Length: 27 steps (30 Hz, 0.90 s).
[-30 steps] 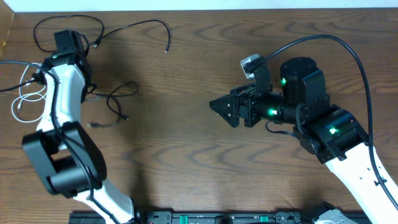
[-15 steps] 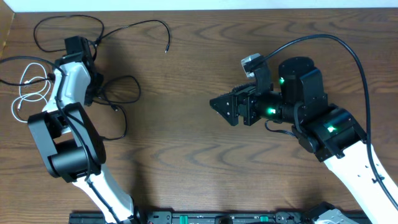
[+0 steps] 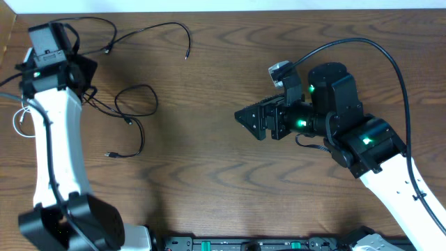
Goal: Untangle cables
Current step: 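Carry the black cable with the left gripper to the left side, then lower the black cable beside the white cable and open the left gripper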
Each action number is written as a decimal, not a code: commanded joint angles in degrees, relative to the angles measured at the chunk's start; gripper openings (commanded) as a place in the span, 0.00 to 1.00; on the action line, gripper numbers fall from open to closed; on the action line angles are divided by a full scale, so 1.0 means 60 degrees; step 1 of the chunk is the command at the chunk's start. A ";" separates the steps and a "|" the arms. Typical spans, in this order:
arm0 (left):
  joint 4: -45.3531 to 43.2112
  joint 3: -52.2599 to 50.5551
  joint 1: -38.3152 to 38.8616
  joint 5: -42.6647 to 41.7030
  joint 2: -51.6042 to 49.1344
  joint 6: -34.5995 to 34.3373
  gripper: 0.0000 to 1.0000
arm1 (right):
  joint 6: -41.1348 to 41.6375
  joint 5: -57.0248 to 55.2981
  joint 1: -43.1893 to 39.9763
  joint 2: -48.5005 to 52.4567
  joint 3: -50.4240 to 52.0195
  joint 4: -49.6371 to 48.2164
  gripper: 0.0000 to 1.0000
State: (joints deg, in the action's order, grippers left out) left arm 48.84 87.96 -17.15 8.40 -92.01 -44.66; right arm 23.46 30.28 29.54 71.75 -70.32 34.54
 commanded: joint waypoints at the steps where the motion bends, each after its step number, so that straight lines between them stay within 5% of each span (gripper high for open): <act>1: 0.1129 -0.0047 -0.0040 -0.0080 -0.0127 0.0437 0.69 | -0.0062 -0.0029 0.0084 0.0047 -0.0062 -0.0015 0.88; 4: 0.1767 -0.0707 -0.0051 -0.0051 -0.0368 0.0594 0.70 | -0.0062 -0.0025 0.0084 0.0047 -0.0062 -0.0036 0.88; 10: 0.0357 -0.2211 -0.0044 -0.1257 -0.0627 0.1916 0.75 | -0.0058 -0.0022 0.0087 0.0047 -0.0062 0.0007 0.88; 24: -0.2422 -0.2750 -0.0040 -0.1796 -0.3013 0.1909 0.79 | -0.0055 0.0011 0.0091 0.0047 -0.0062 0.0146 0.88; 27: -0.2805 -0.2750 -0.0040 -0.1803 -0.3592 0.1909 0.60 | -0.0055 0.0011 0.0091 0.0047 -0.0062 0.0149 0.88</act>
State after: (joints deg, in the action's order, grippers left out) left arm 33.28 71.59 -17.15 -2.24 -110.24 -33.91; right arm 23.46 30.15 29.54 71.75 -70.32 35.33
